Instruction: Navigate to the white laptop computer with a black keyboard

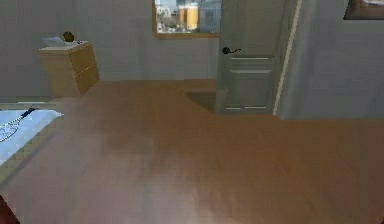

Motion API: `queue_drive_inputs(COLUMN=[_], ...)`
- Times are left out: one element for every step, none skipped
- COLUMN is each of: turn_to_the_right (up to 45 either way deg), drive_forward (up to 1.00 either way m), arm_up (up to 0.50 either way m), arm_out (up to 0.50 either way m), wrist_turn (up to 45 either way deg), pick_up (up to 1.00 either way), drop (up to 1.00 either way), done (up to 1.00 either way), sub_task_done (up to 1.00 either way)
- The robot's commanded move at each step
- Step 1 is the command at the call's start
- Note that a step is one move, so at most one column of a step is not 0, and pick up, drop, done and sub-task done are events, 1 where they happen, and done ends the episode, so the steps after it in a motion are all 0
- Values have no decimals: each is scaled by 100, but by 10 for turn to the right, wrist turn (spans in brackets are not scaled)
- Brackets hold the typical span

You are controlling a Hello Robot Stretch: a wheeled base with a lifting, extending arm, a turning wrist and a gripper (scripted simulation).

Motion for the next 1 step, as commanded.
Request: queue_drive_inputs(turn_to_the_right=[-150], drive_forward=[0], arm_up=[0], arm_out=[0], wrist_turn=[0], pick_up=[0], drop=[0], done=[0], sub_task_done=[0])
